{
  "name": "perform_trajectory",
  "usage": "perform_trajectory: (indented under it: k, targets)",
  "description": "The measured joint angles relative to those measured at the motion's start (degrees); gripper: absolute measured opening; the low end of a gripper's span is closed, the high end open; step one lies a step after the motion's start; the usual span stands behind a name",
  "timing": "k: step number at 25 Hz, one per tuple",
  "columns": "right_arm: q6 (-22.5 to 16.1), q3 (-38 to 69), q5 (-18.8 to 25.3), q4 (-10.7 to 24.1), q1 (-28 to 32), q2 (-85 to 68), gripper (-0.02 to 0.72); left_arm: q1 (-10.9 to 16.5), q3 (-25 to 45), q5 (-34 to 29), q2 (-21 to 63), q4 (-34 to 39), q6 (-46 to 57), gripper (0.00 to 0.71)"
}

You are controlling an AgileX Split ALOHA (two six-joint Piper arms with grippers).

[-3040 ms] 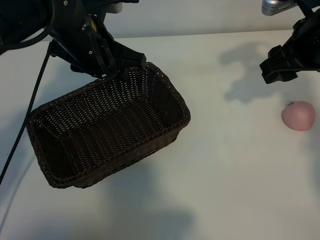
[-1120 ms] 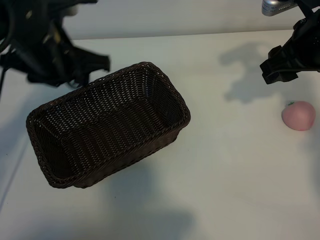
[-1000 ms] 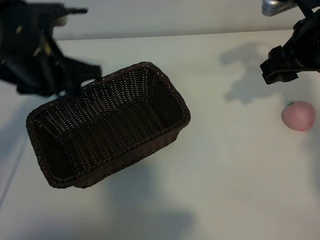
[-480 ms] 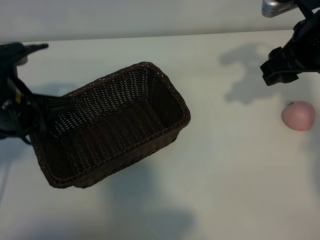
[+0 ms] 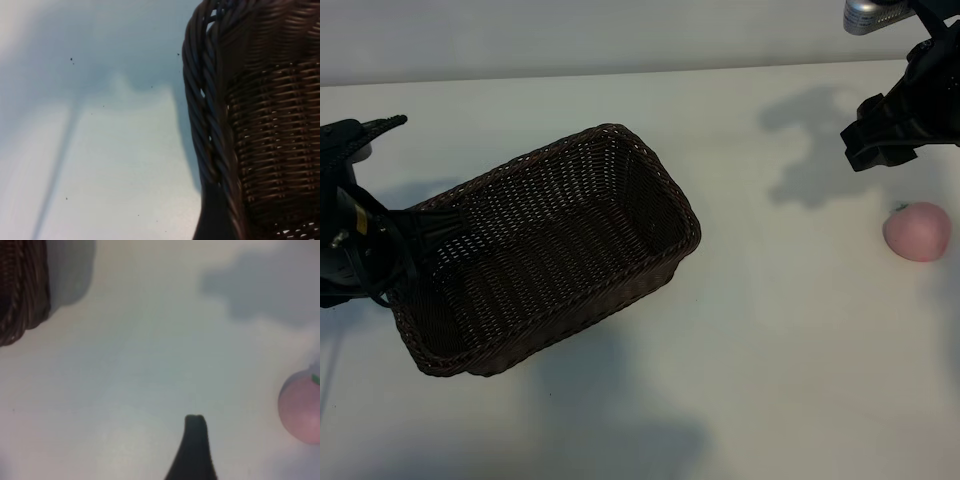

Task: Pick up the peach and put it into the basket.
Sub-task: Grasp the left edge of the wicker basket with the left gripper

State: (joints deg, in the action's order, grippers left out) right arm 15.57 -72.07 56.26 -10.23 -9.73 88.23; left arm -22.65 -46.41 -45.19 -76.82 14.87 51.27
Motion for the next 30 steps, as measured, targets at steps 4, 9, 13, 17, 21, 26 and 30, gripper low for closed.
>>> perform_trajectory:
  k: [4, 9, 13, 17, 21, 26, 30]
  targets:
    - [-0.4, 0.0, 0.0, 0.0, 0.0, 0.0, 0.593, 0.1, 0.1, 0.0, 0.0, -0.2, -0.2, 0.509]
    - [-1.3, 0.0, 0.0, 0.0, 0.0, 0.0, 0.593, 0.1, 0.1, 0.4, 0.0, -0.2, 0.1, 0.509]
    - [-1.4, 0.0, 0.0, 0.0, 0.0, 0.0, 0.593, 0.4, 0.1, 0.3, 0.0, -0.2, 0.8, 0.509]
    - [-1.4, 0.0, 0.0, 0.0, 0.0, 0.0, 0.593, 1.2, 0.1, -0.5, 0.0, -0.2, 1.1, 0.509]
    - [-1.4, 0.0, 0.1, 0.0, 0.0, 0.0, 0.593, 2.6, 2.9, 1.4, 0.0, -0.8, 1.1, 0.509]
    - [-1.4, 0.0, 0.1, 0.0, 0.0, 0.0, 0.593, 4.5, 7.7, 6.2, 0.0, -3.0, 1.2, 0.509]
    - [-1.4, 0.0, 0.1, 0.0, 0.0, 0.0, 0.593, 5.4, 7.9, 8.8, 0.0, -3.2, 0.7, 0.509]
